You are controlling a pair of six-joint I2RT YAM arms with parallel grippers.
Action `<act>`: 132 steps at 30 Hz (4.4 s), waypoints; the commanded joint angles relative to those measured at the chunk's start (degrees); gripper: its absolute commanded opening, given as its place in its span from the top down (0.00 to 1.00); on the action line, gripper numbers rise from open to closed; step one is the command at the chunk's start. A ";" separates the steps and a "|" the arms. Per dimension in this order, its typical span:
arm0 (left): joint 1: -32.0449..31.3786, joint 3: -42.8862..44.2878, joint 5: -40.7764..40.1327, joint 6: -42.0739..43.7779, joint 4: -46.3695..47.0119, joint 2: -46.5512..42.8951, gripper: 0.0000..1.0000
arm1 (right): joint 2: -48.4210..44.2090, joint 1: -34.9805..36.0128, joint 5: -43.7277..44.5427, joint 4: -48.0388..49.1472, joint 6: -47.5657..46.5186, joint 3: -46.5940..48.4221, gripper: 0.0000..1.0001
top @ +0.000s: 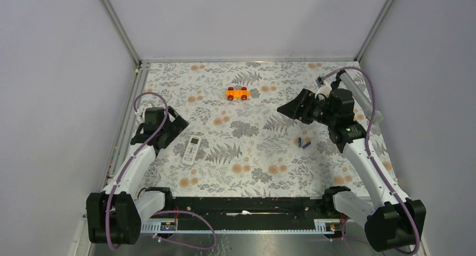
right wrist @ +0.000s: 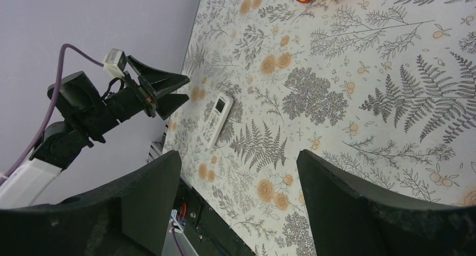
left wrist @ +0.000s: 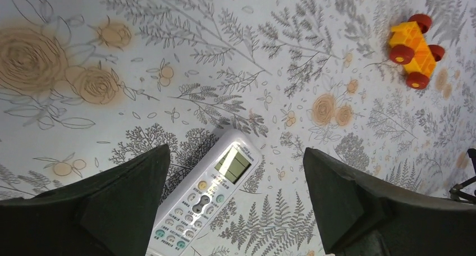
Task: Load the batteries into the remote control
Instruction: Pick up the remote control from the center of the board.
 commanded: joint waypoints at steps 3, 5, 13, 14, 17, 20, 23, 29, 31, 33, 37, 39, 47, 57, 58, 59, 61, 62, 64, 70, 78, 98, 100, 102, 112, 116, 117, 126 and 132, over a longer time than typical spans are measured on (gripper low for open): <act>-0.04 -5.41 0.06 -4.44 7.93 1.88 0.01 | 0.11 0.90 0.37 0.96 -0.67 -0.05 0.16; -0.88 -6.36 -1.48 -4.18 8.12 1.76 0.01 | -0.25 0.94 0.36 0.25 -1.04 0.08 0.16; -8.82 -9.38 -3.38 -7.75 7.93 1.09 0.01 | -0.50 0.90 1.40 -1.56 -2.23 -0.48 0.15; -10.41 -10.32 -3.63 -8.53 8.02 0.20 0.01 | -0.46 0.90 2.07 -2.29 -2.52 -0.39 0.15; -14.70 -12.71 -6.01 -10.25 6.74 -2.23 0.01 | -0.78 0.92 3.98 -3.86 -3.61 -0.22 0.15; -18.94 -12.92 -10.04 -10.69 3.85 -3.64 0.01 | -1.32 0.92 4.90 -4.19 -4.15 -0.48 0.15; -21.76 -12.33 -12.68 -10.02 1.86 -4.12 0.01 | -1.60 0.90 4.76 -4.20 -4.24 -0.97 0.15; -24.29 -7.77 -14.46 -6.19 -1.75 3.09 0.03 | -1.65 0.90 4.55 -3.84 -4.30 -2.09 0.15; -25.14 -4.85 -16.36 -4.39 -4.70 6.88 0.05 | -2.01 0.92 4.45 -3.83 -4.61 -2.65 0.14; -25.91 -2.26 -17.97 -3.28 -7.25 10.26 0.06 | -2.78 0.90 4.76 -3.67 -4.89 -3.23 0.13; -27.50 0.53 -19.34 -2.29 -9.07 14.24 0.11 | -3.52 0.91 5.24 -3.74 -5.03 -4.29 0.13; -27.78 0.83 -19.17 -2.23 -8.82 15.09 0.19 | -3.44 0.97 5.22 -3.83 -5.03 -4.69 0.13; -28.34 1.12 -15.40 3.19 -3.42 13.98 0.52 | -2.13 0.84 3.19 -2.23 -4.69 -6.31 0.13; -28.34 4.56 17.78 9.26 16.23 7.23 0.57 | 0.57 12.83 -3.72 22.54 8.14 -14.77 0.09; -28.34 5.26 19.64 7.91 17.74 7.14 0.56 | 0.97 14.61 -3.30 24.64 9.32 -15.13 0.06; -28.34 5.68 22.03 6.21 19.53 7.00 0.56 | 0.98 16.13 -3.09 27.66 10.98 -15.64 0.06; -28.34 6.24 24.76 2.24 23.39 6.63 0.56 | -0.14 18.58 -0.01 35.68 15.14 -17.66 0.02; -28.34 6.16 26.29 0.05 25.99 6.33 0.56 | -0.53 19.52 1.10 39.12 17.87 -18.60 0.01; -28.34 5.76 27.76 -4.60 30.59 5.85 0.56 | -0.36 20.98 2.65 42.87 20.40 -19.43 0.00; -28.34 4.83 30.90 -16.87 43.68 5.71 0.56 | 2.83 23.98 4.67 46.15 24.08 -17.68 0.01; -28.49 6.84 33.62 -22.78 47.36 6.90 0.55 | 10.35 25.22 2.43 53.45 28.26 -13.43 0.00; -29.22 4.08 33.24 -28.11 54.50 7.39 0.48 | 21.48 26.98 -0.99 68.95 37.33 -10.06 0.53; -29.22 4.12 32.72 -27.24 53.34 6.89 0.43 | 21.10 27.03 -1.20 68.69 36.70 -10.32 0.62; -29.22 4.56 32.07 -25.25 51.23 6.42 0.32 | 20.29 26.98 -1.65 66.73 35.06 -10.32 0.66; -29.16 20.76 27.01 -0.63 16.66 9.45 0.04 | 11.84 33.62 11.32 25.90 -1.07 -4.38 0.66; -29.22 22.33 24.45 1.80 11.29 11.75 0.09 | 12.08 34.14 18.09 18.69 -7.85 -2.74 0.66; -29.22 22.35 24.64 2.10 10.72 12.37 0.10 | 12.64 34.34 18.77 17.60 -9.07 -2.18 0.66; -29.21 22.37 23.75 3.76 8.39 15.96 0.31 | 16.38 35.25 23.27 14.14 -12.87 0.36 0.67; -29.21 21.88 24.14 1.63 9.09 16.84 0.38 | 19.42 35.84 22.11 13.10 -14.20 2.00 0.67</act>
